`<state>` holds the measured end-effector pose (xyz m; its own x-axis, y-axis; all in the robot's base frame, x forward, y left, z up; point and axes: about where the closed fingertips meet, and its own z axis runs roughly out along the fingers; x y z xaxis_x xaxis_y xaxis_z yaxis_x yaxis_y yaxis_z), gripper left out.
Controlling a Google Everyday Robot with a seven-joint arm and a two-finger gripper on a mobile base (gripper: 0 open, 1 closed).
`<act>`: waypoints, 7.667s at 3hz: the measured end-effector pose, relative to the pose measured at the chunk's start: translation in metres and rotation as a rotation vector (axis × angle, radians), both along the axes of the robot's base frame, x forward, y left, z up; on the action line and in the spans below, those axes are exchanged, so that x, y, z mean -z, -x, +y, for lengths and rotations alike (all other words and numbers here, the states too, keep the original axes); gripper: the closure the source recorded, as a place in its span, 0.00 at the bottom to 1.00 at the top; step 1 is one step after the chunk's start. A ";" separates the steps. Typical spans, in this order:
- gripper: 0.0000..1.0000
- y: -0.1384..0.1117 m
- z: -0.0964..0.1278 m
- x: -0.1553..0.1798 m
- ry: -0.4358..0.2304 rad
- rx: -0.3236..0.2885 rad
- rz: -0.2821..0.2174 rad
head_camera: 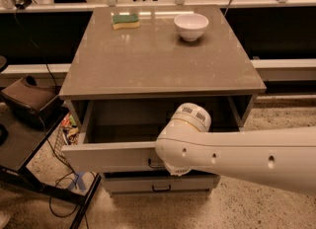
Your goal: Open top drawer
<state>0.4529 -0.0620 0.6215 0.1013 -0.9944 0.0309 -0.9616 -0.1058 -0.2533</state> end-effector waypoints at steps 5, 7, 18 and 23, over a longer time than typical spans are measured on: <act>1.00 0.012 -0.021 -0.036 0.011 0.014 -0.028; 1.00 0.028 -0.060 -0.118 0.045 -0.021 -0.091; 1.00 0.028 -0.104 -0.091 -0.016 0.137 0.160; 1.00 0.060 -0.098 -0.073 -0.113 0.129 0.240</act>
Offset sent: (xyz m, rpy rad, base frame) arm -0.1732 -0.1455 0.2998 -0.1620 -0.2510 -0.1318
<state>0.3933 -0.1597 0.6942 -0.0356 -0.9953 -0.0899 -0.9991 0.0376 -0.0202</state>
